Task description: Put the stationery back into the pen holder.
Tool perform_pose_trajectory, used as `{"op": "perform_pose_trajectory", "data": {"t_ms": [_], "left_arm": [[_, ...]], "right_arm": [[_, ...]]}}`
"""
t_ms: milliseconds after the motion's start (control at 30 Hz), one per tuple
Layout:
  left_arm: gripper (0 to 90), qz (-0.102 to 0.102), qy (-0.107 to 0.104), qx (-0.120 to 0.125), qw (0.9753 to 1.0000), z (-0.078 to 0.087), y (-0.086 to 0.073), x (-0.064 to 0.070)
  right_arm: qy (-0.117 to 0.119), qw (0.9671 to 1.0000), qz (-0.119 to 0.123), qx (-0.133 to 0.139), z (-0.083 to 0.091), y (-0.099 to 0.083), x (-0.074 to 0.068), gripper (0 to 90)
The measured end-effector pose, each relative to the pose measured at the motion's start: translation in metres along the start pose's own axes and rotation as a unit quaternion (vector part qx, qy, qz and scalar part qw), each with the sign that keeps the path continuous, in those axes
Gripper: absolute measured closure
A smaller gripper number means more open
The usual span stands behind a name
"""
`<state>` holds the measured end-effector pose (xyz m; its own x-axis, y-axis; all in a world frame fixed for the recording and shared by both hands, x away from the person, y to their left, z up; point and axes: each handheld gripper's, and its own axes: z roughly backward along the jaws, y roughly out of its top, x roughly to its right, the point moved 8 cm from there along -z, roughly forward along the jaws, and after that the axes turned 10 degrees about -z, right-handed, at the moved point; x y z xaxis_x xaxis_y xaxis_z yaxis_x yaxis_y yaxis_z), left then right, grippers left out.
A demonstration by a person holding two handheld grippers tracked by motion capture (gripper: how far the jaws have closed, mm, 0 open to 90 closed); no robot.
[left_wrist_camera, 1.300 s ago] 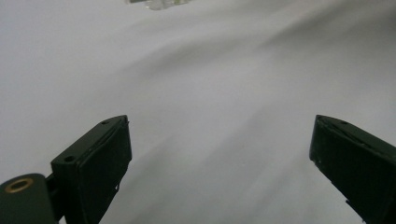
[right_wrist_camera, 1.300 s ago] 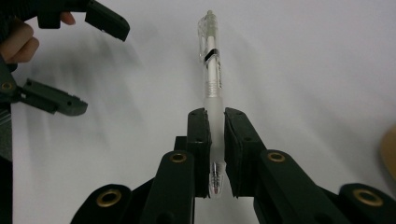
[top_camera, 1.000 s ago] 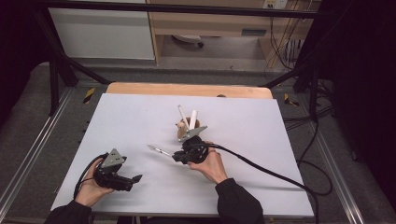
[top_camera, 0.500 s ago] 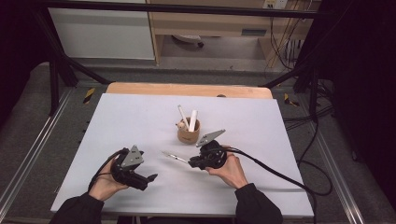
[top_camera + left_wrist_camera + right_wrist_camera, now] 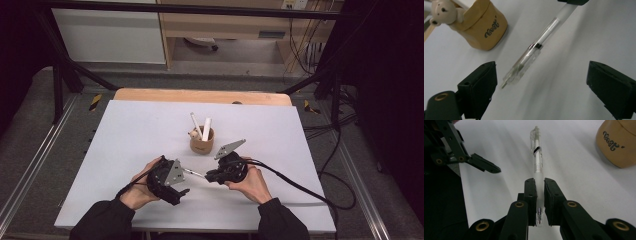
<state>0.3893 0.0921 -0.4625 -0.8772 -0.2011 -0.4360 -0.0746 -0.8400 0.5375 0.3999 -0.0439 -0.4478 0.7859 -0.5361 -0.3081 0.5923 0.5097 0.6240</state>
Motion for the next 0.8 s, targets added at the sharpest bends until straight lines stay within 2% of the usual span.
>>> {"op": "perform_pose_trajectory", "data": {"t_ms": [167, 367, 533, 800], "left_arm": [[14.1, -0.034, 0.004, -0.005, 0.9994, -0.008, 0.01, 0.002], [24.1, -0.079, 0.016, -0.006, 0.9968, -0.014, 0.017, 0.004], [34.6, -0.117, 0.024, -0.018, 0.9927, -0.017, 0.018, 0.005], [51.6, -0.155, 0.051, -0.033, 0.9861, -0.02, 0.018, 0.005]], "right_arm": [[0.004, 1.0, 0.002, -0.004, 0.001, 0.001, -0.001, 81.2], [0.009, 0.9998, 0.006, -0.014, -0.002, 0.002, -0.004, 81.1], [0.012, 0.9997, 0.013, -0.018, -0.004, 0.007, -0.008, 81.2], [0.014, 0.9995, 0.014, -0.024, -0.004, 0.01, -0.011, 81.1]]}}
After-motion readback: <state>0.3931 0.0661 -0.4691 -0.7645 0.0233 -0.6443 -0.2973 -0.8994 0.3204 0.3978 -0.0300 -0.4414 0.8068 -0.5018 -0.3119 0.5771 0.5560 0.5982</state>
